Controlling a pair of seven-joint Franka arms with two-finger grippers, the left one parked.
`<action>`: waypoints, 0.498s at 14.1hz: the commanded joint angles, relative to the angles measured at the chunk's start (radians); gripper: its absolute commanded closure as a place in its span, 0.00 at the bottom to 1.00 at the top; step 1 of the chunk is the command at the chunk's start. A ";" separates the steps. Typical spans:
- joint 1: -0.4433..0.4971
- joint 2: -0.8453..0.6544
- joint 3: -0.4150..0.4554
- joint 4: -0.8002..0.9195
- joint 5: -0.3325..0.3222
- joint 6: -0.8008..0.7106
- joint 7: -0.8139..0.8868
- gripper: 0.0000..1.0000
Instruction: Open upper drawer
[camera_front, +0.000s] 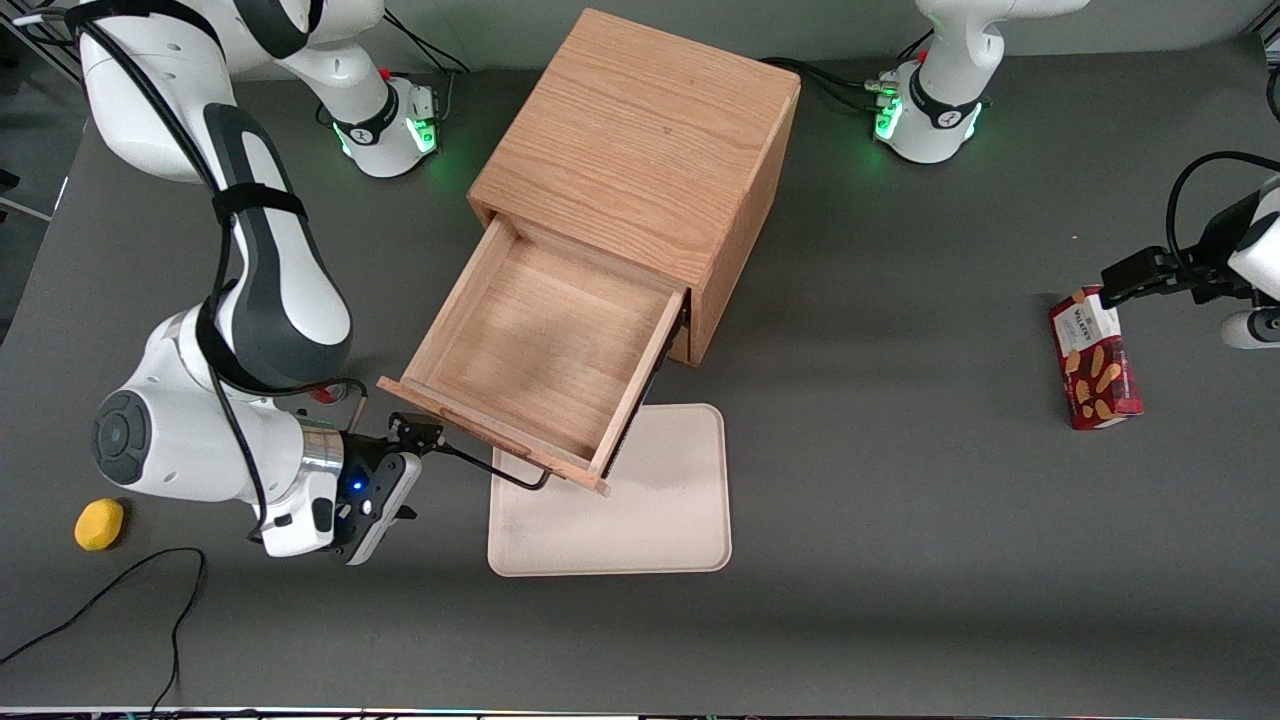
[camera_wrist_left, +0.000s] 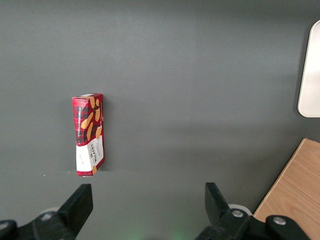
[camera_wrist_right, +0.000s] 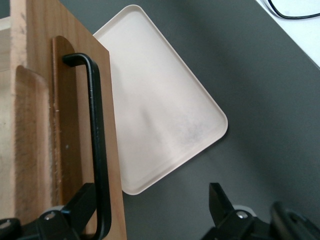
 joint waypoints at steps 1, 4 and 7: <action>-0.024 0.015 0.006 0.060 0.023 -0.056 -0.024 0.00; -0.043 -0.014 -0.006 0.061 0.011 -0.102 -0.019 0.00; -0.063 -0.073 -0.036 0.054 -0.042 -0.142 0.001 0.00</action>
